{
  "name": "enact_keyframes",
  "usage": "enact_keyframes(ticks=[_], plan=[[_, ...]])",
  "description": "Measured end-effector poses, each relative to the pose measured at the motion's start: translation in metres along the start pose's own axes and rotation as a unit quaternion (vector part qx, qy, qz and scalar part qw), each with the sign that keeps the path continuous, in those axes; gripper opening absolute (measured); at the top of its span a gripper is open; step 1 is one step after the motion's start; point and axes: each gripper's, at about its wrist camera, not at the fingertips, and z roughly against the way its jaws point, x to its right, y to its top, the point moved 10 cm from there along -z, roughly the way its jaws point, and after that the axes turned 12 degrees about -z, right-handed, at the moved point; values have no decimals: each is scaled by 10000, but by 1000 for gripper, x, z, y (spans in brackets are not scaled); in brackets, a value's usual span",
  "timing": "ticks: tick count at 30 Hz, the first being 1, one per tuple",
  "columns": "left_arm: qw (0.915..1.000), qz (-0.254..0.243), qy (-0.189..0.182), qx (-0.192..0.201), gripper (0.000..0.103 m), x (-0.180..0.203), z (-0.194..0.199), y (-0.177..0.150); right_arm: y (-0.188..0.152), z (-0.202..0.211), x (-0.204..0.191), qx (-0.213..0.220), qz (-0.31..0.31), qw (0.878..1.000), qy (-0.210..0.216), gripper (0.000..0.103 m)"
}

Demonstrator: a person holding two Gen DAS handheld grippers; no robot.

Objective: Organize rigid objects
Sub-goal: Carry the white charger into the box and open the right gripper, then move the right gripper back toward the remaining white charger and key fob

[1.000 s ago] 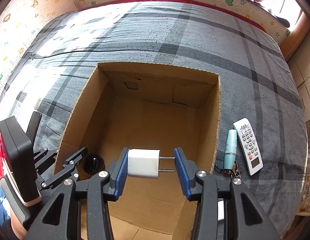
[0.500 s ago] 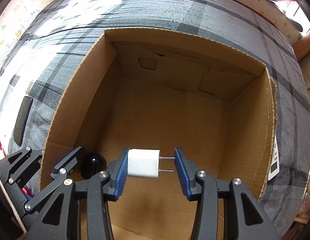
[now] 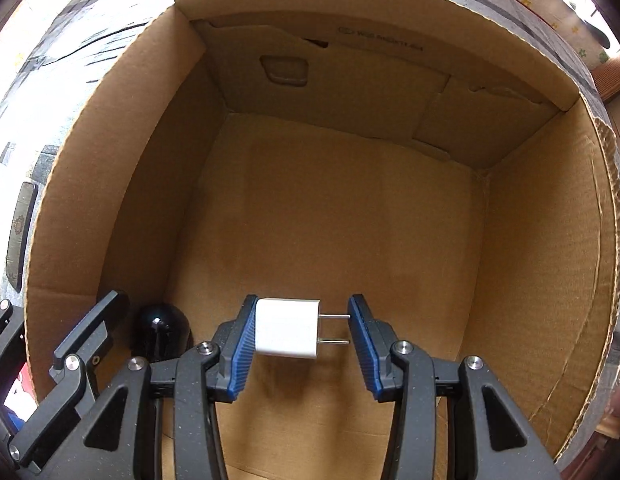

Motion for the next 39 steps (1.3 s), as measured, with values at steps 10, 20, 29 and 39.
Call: enact_keyframes(ticks=[10, 20, 29, 39], plan=[[10000, 5, -10, -9, 14, -1, 0, 0, 7, -6, -1, 5, -49, 10000, 76, 48], [10000, 16, -23, -2, 14, -2, 0, -1, 3, 8, 8, 183, -45, 9997, 141, 51], [10000, 22, -38, -2, 14, -4, 1, -1, -5, 37, 15, 392, -69, 9990, 222, 53], [10000, -1, 1, -18, 14, -1, 0, -1, -9, 82, 28, 820, 9, 9964, 211, 64]])
